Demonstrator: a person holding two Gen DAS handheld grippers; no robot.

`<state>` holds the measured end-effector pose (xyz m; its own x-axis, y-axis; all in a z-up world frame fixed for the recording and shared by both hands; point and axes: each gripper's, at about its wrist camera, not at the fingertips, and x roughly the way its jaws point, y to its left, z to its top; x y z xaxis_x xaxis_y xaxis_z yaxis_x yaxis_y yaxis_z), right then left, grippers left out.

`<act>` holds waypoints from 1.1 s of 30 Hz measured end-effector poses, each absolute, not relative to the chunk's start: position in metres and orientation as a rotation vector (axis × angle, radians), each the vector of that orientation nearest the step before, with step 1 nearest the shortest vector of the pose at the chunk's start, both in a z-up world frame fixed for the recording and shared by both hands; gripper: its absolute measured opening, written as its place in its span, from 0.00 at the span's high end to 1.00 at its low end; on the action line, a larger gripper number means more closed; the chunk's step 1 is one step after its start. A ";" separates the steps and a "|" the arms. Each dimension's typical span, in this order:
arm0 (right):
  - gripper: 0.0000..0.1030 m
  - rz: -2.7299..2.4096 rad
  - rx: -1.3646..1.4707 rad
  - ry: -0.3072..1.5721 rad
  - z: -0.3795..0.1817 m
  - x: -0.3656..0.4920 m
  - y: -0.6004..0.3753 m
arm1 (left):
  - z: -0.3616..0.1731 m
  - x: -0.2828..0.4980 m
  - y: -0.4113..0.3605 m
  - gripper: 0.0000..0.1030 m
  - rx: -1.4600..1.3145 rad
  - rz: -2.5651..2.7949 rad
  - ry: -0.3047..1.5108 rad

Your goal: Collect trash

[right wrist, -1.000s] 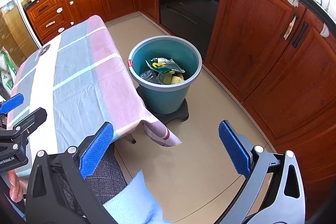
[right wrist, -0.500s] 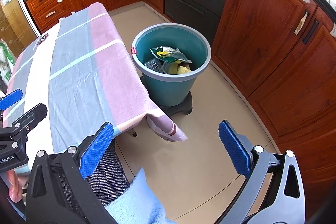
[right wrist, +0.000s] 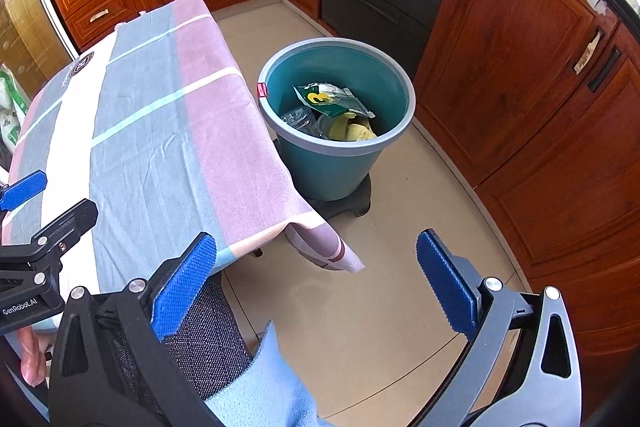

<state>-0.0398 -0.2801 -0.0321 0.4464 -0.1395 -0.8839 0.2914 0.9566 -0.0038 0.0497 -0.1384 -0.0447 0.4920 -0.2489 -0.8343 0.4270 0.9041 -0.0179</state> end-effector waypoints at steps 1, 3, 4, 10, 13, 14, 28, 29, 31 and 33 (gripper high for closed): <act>0.06 -0.267 0.157 1.077 -0.032 -0.039 -0.280 | -0.045 0.050 -0.138 0.04 0.201 -0.411 0.975; 0.06 -0.266 0.153 1.076 -0.032 -0.038 -0.280 | -0.045 0.051 -0.137 0.04 0.200 -0.409 0.977; 0.06 -0.265 0.153 1.077 -0.032 -0.038 -0.279 | -0.045 0.051 -0.137 0.04 0.202 -0.408 0.976; 0.06 -0.260 0.151 1.075 -0.030 -0.037 -0.278 | -0.045 0.050 -0.137 0.04 0.202 -0.407 0.975; 0.06 -0.260 0.150 1.076 -0.031 -0.037 -0.278 | -0.045 0.050 -0.138 0.04 0.204 -0.405 0.974; 0.06 -0.261 0.150 1.076 -0.031 -0.037 -0.278 | -0.045 0.050 -0.138 0.04 0.205 -0.405 0.973; 0.06 -0.260 0.148 1.085 -0.035 -0.037 -0.277 | -0.044 0.048 -0.139 0.04 0.210 -0.413 0.971; 0.06 -0.260 0.147 1.085 -0.035 -0.037 -0.277 | -0.044 0.048 -0.138 0.04 0.210 -0.413 0.972; 0.06 -0.259 0.146 1.085 -0.035 -0.037 -0.277 | -0.044 0.048 -0.138 0.04 0.209 -0.414 0.970; 0.06 -0.258 0.146 1.084 -0.035 -0.036 -0.277 | -0.044 0.048 -0.138 0.04 0.209 -0.413 0.969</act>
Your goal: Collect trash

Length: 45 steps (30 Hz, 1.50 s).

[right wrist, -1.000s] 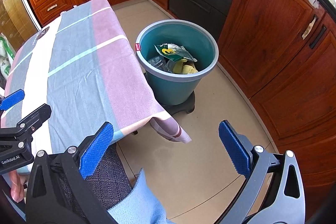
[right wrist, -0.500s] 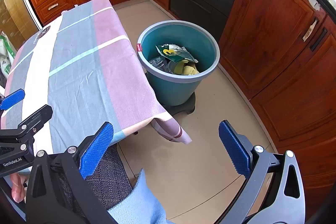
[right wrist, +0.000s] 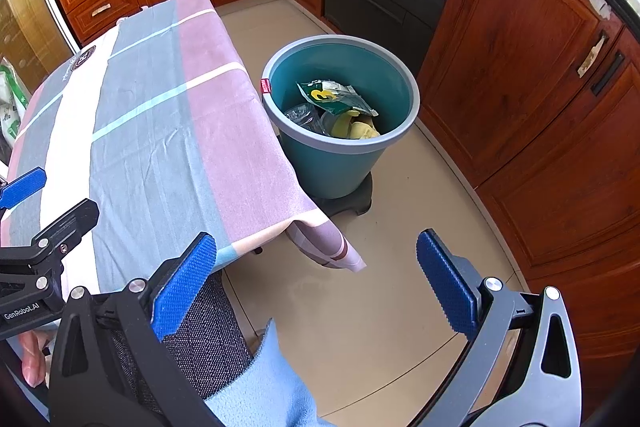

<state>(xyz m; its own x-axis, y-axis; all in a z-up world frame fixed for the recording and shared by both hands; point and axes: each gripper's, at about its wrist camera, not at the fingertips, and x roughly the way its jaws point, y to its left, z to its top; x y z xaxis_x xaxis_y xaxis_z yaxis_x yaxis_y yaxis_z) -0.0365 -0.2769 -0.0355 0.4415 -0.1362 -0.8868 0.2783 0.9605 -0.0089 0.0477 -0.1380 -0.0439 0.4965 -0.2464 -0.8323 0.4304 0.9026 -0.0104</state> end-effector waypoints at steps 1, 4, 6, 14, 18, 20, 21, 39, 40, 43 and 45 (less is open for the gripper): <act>0.06 -0.259 0.146 1.085 -0.035 -0.037 -0.277 | -0.044 0.048 -0.138 0.04 0.209 -0.413 0.968; 0.06 -0.259 0.146 1.085 -0.036 -0.037 -0.276 | -0.044 0.047 -0.137 0.04 0.210 -0.414 0.970; 0.06 -0.257 0.145 1.087 -0.036 -0.036 -0.276 | -0.045 0.047 -0.137 0.04 0.208 -0.413 0.971; 0.06 -0.255 0.142 1.089 -0.037 -0.036 -0.275 | -0.045 0.048 -0.136 0.04 0.206 -0.413 0.973; 0.06 -0.253 0.142 1.091 -0.038 -0.035 -0.276 | -0.045 0.048 -0.136 0.04 0.206 -0.412 0.972; 0.06 -0.253 0.141 1.091 -0.038 -0.034 -0.277 | -0.045 0.048 -0.136 0.04 0.205 -0.412 0.972; 0.06 -0.253 0.142 1.090 -0.038 -0.034 -0.277 | -0.046 0.048 -0.136 0.04 0.205 -0.411 0.972; 0.06 -0.249 0.143 1.093 -0.039 -0.034 -0.277 | -0.049 0.047 -0.135 0.04 0.203 -0.417 0.978; 0.06 -0.249 0.143 1.092 -0.039 -0.034 -0.277 | -0.050 0.047 -0.134 0.04 0.202 -0.419 0.980; 0.06 -0.249 0.144 1.092 -0.039 -0.034 -0.277 | -0.051 0.047 -0.134 0.04 0.197 -0.426 0.982; 0.06 -0.249 0.144 1.093 -0.039 -0.034 -0.277 | -0.050 0.047 -0.133 0.04 0.187 -0.440 0.982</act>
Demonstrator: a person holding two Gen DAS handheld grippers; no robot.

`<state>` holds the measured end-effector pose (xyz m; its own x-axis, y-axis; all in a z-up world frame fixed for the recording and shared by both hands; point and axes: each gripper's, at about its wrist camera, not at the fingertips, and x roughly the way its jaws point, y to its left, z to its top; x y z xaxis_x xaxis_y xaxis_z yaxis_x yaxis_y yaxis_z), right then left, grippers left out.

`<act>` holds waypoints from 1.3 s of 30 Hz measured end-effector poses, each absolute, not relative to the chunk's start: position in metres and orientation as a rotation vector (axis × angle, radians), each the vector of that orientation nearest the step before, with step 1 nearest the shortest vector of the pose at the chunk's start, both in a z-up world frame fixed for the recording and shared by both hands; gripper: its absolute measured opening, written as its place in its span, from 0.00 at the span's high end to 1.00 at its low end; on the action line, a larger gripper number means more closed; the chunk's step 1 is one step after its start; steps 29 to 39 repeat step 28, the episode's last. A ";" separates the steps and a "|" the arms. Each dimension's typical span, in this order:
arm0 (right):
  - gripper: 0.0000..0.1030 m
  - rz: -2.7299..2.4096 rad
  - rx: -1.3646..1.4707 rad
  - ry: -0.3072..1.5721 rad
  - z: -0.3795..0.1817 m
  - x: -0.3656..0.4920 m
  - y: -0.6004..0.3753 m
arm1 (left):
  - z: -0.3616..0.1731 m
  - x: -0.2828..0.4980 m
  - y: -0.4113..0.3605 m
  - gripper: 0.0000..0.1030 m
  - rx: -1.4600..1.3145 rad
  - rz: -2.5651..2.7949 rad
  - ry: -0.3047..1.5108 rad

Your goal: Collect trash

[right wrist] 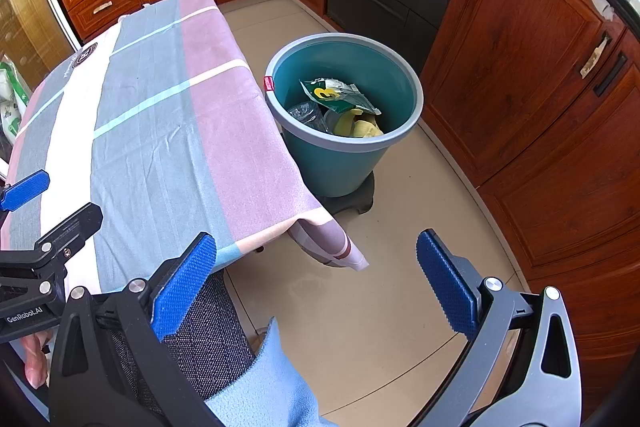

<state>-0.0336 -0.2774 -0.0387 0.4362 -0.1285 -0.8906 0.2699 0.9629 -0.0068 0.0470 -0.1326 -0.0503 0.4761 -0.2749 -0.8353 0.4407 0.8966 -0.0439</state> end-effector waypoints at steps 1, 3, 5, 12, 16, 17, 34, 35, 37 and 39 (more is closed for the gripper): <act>0.06 -0.249 0.143 1.093 -0.039 -0.034 -0.277 | -0.050 0.047 -0.132 0.04 0.181 -0.448 0.983; 0.06 -0.248 0.144 1.094 -0.039 -0.034 -0.277 | -0.050 0.047 -0.132 0.04 0.176 -0.469 0.985; 0.06 -0.248 0.144 1.094 -0.039 -0.034 -0.277 | -0.051 0.047 -0.133 0.04 0.178 -0.481 0.989; 0.06 -0.248 0.142 1.091 -0.038 -0.034 -0.277 | -0.053 0.048 -0.133 0.04 0.173 -0.475 1.002; 0.06 -0.251 0.142 1.089 -0.037 -0.033 -0.278 | -0.052 0.047 -0.133 0.04 0.179 -0.468 0.995; 0.06 -0.251 0.141 1.089 -0.037 -0.033 -0.278 | -0.051 0.047 -0.133 0.04 0.181 -0.465 0.993; 0.06 -0.253 0.136 1.082 -0.033 -0.033 -0.280 | -0.055 0.050 -0.131 0.04 0.174 -0.434 1.025; 0.06 -0.253 0.136 1.082 -0.033 -0.033 -0.280 | -0.055 0.050 -0.131 0.04 0.174 -0.434 1.025; 0.06 -0.253 0.136 1.082 -0.033 -0.033 -0.280 | -0.055 0.050 -0.131 0.04 0.174 -0.434 1.025; 0.06 -0.253 0.136 1.082 -0.033 -0.033 -0.280 | -0.055 0.050 -0.131 0.04 0.174 -0.434 1.025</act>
